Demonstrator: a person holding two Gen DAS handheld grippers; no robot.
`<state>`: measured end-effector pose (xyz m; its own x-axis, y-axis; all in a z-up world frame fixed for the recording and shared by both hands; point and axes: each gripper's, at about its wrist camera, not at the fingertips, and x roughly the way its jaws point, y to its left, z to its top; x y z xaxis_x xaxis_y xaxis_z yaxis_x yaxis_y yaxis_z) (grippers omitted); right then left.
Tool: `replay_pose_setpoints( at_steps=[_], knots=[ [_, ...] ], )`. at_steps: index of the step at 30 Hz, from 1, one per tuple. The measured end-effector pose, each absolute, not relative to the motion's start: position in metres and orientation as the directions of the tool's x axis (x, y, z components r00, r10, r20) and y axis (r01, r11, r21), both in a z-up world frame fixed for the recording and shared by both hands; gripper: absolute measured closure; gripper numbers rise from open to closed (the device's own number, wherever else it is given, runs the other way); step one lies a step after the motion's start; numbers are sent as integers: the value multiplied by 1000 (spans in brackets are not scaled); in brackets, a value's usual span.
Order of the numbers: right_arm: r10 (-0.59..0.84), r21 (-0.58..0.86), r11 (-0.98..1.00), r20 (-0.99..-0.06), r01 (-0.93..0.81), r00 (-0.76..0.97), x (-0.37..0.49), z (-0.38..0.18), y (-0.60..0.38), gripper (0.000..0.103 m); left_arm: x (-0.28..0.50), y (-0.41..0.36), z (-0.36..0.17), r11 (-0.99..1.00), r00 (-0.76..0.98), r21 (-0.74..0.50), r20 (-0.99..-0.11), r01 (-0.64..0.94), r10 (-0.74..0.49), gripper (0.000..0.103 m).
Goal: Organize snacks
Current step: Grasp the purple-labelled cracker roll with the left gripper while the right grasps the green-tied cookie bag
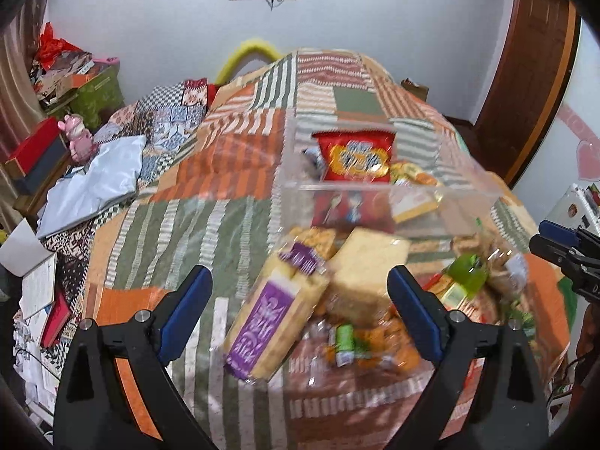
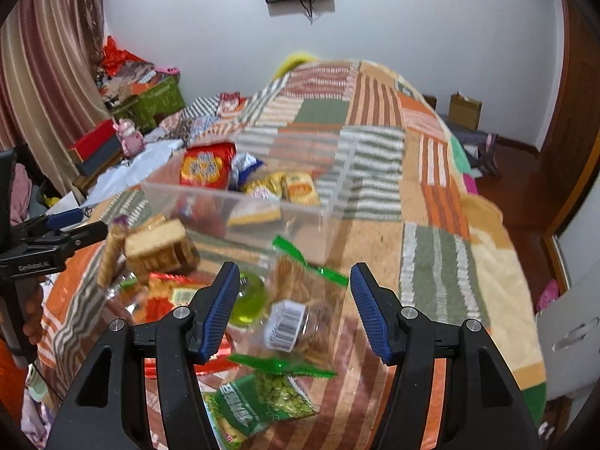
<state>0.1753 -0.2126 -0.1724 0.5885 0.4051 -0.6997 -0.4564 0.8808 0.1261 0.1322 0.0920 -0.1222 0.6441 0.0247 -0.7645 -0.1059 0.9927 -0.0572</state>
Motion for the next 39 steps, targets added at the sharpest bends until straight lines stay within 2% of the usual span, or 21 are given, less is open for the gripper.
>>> replay_pose_setpoints(
  at_steps=[15,17,24,27,29,32,39],
  knots=[
    [404,179,881,-766,-438,499,182,-213,-209,45,131,115,-173,991,579,-65,-815,-120,17,8],
    [409,189,879,-771,-438,489,183,-216,-209,45,134,114,-176,991,577,-67,-817,-116,12,10],
    [436,234,873,-767,-427,471,188,-222,-211,45,141,112,-187,990,554,-106,-832,-89,-40,32],
    [443,242,871,-764,-428,470,189,-223,-210,45,142,111,-189,990,559,-102,-829,-95,-32,36],
    [444,241,870,-762,-429,472,189,-224,-210,52,142,109,-189,992,562,-88,-827,-91,-22,44],
    [446,236,868,-757,-437,478,187,-222,-210,56,140,107,-188,992,566,-99,-824,-79,-38,58],
    [433,206,872,-747,-444,504,180,-217,-207,64,133,100,-182,996,581,-36,-814,-86,21,61]
  ],
)
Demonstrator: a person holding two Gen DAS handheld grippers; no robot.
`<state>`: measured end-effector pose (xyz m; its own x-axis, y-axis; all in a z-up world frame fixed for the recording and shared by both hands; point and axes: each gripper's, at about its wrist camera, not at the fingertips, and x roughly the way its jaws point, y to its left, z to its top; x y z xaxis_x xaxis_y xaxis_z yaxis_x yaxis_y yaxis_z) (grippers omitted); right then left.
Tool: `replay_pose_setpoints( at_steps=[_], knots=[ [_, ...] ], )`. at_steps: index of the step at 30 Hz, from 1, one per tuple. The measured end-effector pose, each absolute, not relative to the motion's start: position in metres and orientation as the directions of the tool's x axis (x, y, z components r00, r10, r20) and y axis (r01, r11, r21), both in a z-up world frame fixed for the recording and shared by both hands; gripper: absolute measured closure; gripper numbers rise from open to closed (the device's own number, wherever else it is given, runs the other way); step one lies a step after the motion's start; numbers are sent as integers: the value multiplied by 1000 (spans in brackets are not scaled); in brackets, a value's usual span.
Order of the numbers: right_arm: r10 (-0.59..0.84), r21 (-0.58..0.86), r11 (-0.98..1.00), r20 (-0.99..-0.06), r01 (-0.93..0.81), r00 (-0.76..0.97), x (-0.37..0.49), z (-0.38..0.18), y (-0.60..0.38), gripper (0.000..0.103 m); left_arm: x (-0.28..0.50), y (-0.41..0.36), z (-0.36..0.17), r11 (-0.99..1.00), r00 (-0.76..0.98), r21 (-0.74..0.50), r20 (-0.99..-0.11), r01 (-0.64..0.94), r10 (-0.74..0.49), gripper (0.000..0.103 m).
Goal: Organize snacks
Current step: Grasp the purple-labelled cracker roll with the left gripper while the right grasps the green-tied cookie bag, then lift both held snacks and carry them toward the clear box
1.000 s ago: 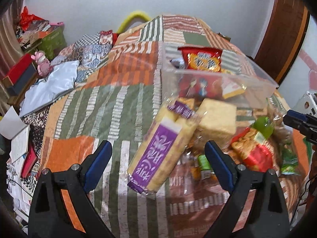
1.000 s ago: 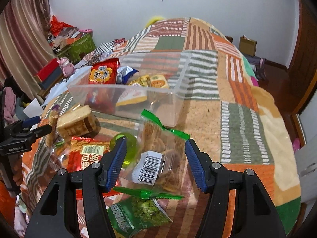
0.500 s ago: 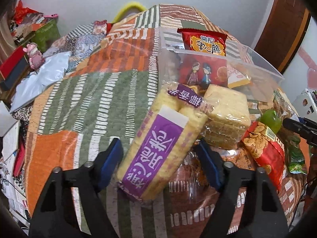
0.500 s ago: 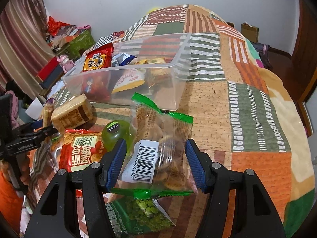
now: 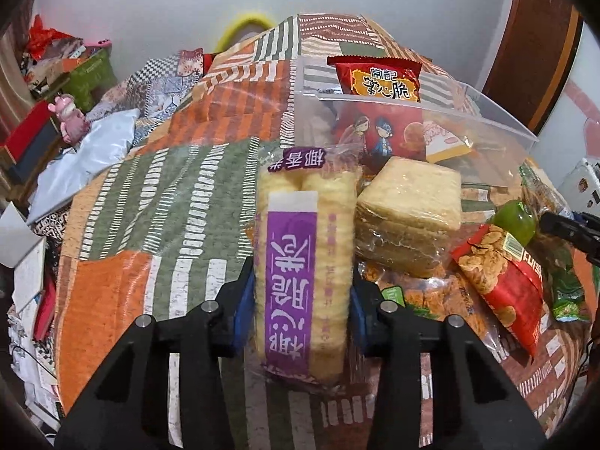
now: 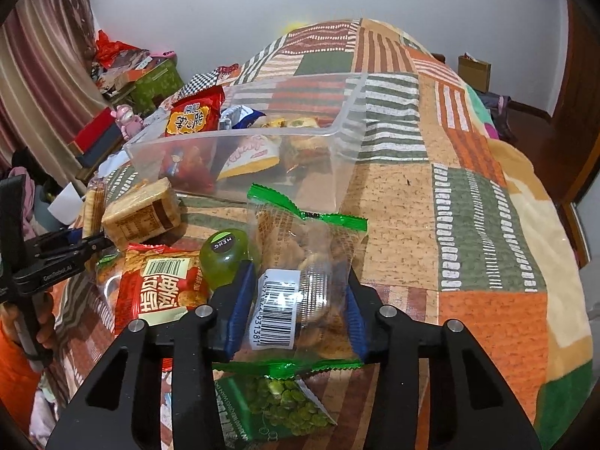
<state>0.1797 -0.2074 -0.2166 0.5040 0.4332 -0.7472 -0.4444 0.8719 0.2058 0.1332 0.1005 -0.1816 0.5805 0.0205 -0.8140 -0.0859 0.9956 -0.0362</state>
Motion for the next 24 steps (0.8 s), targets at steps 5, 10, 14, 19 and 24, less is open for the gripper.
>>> replay_pose_setpoints(
  at_steps=[5,10,14,19,24],
  knots=[
    [446,214,868,-731,-448,515,177,-209,-212,65,124,101,-170,995,605,-30,-795,-90,30,62],
    [457,217,867,-708,-450,539,172,-197,-217,66,119,103,-155,995,632,-41,-774,-95,28,62],
    [465,221,865,-688,-450,557,169,-187,-220,66,117,103,-138,993,659,-61,-752,-96,18,62],
    [473,212,863,-660,-459,584,166,-172,-220,66,121,101,-119,993,686,-77,-728,-91,6,62],
    [486,203,856,-627,-475,609,167,-157,-215,66,132,93,-103,994,712,-79,-702,-73,-3,62]
  ],
)
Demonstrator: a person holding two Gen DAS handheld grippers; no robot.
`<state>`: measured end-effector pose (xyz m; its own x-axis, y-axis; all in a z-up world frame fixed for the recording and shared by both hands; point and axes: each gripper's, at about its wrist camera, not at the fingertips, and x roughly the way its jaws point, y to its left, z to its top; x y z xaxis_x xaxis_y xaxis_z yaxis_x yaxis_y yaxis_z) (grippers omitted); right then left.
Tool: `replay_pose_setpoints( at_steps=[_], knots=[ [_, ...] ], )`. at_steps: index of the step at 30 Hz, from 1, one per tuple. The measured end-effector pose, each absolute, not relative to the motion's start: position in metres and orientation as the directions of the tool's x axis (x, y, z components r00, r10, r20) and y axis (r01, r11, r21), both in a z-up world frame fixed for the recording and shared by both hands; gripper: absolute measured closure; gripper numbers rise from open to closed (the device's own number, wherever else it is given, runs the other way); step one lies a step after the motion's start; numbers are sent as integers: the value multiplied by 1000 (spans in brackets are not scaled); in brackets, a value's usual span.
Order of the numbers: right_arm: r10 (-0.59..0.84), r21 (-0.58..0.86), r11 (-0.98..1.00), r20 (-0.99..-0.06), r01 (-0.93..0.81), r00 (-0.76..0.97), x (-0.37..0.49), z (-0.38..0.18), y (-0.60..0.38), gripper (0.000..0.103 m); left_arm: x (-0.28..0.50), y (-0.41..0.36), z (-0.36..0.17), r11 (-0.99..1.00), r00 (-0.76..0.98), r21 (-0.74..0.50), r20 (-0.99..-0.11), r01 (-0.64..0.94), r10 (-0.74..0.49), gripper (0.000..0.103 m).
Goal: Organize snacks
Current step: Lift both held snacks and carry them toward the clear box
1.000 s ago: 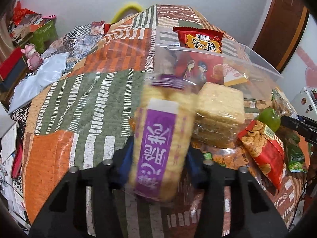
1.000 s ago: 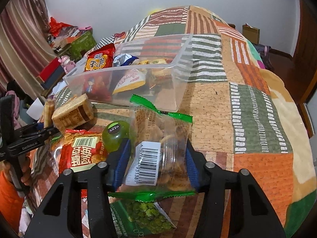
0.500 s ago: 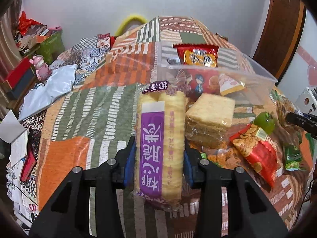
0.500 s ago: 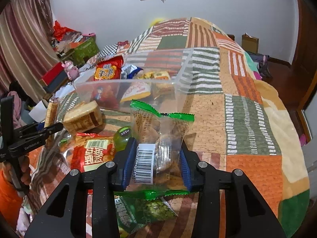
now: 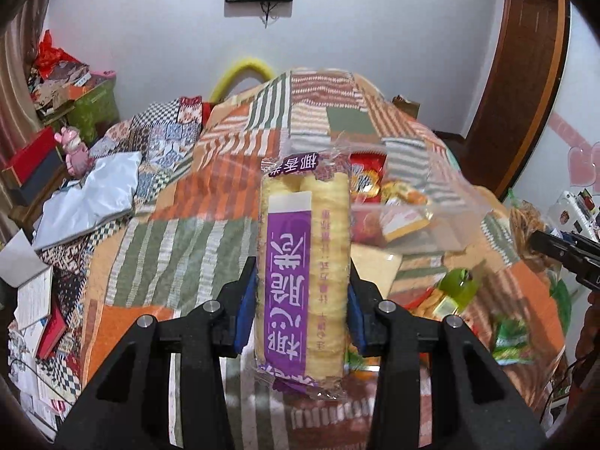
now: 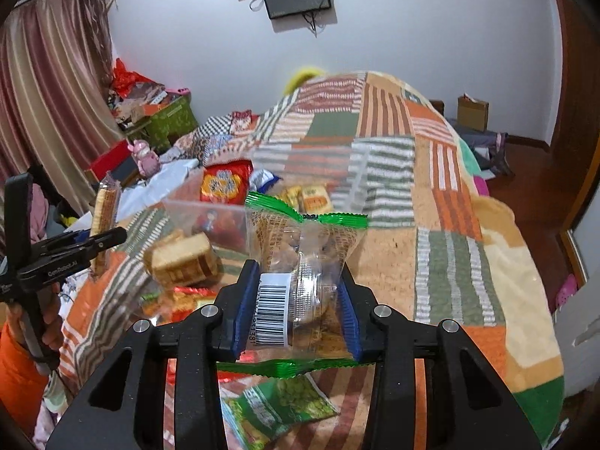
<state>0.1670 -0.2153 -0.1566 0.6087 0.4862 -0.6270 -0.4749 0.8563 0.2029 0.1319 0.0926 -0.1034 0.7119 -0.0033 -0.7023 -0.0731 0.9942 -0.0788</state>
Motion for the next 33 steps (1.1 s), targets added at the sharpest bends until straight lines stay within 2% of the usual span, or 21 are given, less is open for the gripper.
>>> replay_pose_setpoints(
  at_steps=[10,13,21,22,24,25,26,33],
  knots=[
    [507,188,844,-584,-502,634,185,-136,-199,70,160,77,-84,994,738,-101,-674,-31,-45,62],
    [515,193,840,-578,-508,633,192,-134,-194,78,173,72,-81,993,740,-116,-669,-19,-64,62],
    [494,173,842,-626,-510,603,212,-150,-186,78,194,61,-85,991,736,-130,-670,8,-94,62],
    [495,175,840,-634,-514,593,212,-154,-188,76,195,61,-85,991,736,-130,-671,8,-94,62],
    [505,186,831,-648,-525,570,209,-160,-190,65,197,61,-89,990,729,-140,-677,8,-101,62],
    [507,185,828,-651,-529,565,209,-161,-189,53,198,61,-90,989,725,-145,-681,9,-106,62],
    [505,178,826,-655,-535,561,207,-164,-188,48,198,60,-92,988,720,-151,-685,9,-111,62],
    [476,122,805,-717,-580,509,206,-188,-170,44,192,59,-100,991,709,-131,-697,16,-103,62]
  ],
)
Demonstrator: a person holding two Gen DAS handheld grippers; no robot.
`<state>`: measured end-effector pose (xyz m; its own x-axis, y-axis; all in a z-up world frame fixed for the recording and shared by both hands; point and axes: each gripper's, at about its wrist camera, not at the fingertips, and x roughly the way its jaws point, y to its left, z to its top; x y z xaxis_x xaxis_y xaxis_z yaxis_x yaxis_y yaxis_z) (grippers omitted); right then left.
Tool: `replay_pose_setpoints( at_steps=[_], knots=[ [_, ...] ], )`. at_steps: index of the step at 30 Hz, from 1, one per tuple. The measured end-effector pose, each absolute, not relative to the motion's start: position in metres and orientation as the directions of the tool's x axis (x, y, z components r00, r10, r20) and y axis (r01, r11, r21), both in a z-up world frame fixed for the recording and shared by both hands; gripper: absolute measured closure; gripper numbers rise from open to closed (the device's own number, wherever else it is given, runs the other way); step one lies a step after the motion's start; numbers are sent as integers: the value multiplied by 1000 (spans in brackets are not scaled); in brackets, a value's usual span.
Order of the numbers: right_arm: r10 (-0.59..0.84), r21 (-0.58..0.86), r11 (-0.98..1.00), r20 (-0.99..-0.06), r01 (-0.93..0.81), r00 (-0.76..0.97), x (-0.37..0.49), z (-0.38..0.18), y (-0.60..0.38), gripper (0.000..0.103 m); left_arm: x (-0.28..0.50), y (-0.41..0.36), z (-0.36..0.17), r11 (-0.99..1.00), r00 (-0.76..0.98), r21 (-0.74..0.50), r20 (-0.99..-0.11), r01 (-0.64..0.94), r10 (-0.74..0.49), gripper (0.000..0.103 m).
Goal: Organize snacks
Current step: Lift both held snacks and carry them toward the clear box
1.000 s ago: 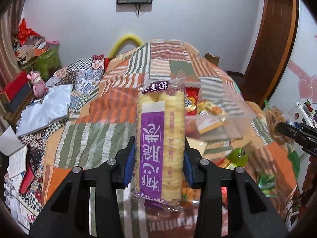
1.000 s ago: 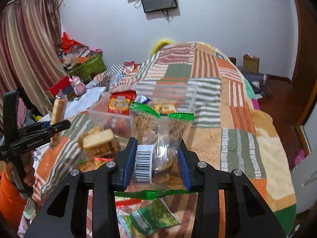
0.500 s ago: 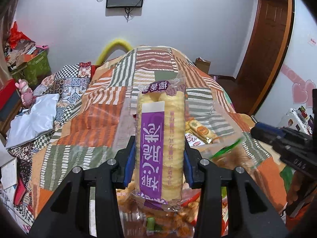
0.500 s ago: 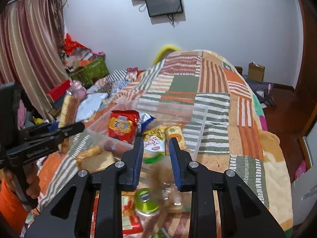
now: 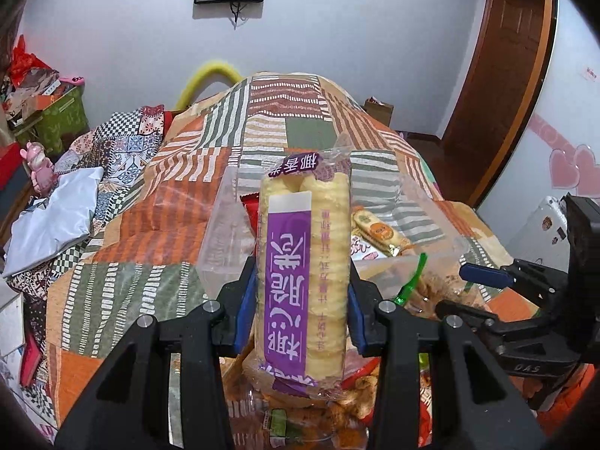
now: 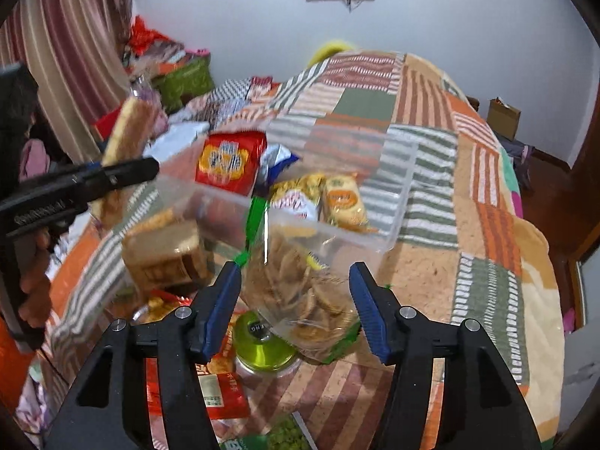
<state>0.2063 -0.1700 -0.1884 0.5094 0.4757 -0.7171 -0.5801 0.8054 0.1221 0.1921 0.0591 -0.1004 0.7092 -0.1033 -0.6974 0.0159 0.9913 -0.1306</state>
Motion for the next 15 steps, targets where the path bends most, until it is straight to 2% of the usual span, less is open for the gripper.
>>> replay_pose_setpoints(
  at_steps=[2,4,12,15],
  knots=[
    [472,104,799,-719,-592,510,205,-190,-166,33,191,61,-102,991,706,-134,-700,15,-105,62],
    [468,87,790,-725,-607,505,204,-191,-161,30,190,62,-103,990,705,-138,-701,12,-107,62],
    [386,-36,771,-769,-636,510,202,-211,-139,29,191,66,-106,988,699,-151,-705,9,-114,62],
    [371,-61,770,-767,-635,523,201,-213,-138,32,191,65,-107,989,698,-150,-707,11,-115,62]
  ],
)
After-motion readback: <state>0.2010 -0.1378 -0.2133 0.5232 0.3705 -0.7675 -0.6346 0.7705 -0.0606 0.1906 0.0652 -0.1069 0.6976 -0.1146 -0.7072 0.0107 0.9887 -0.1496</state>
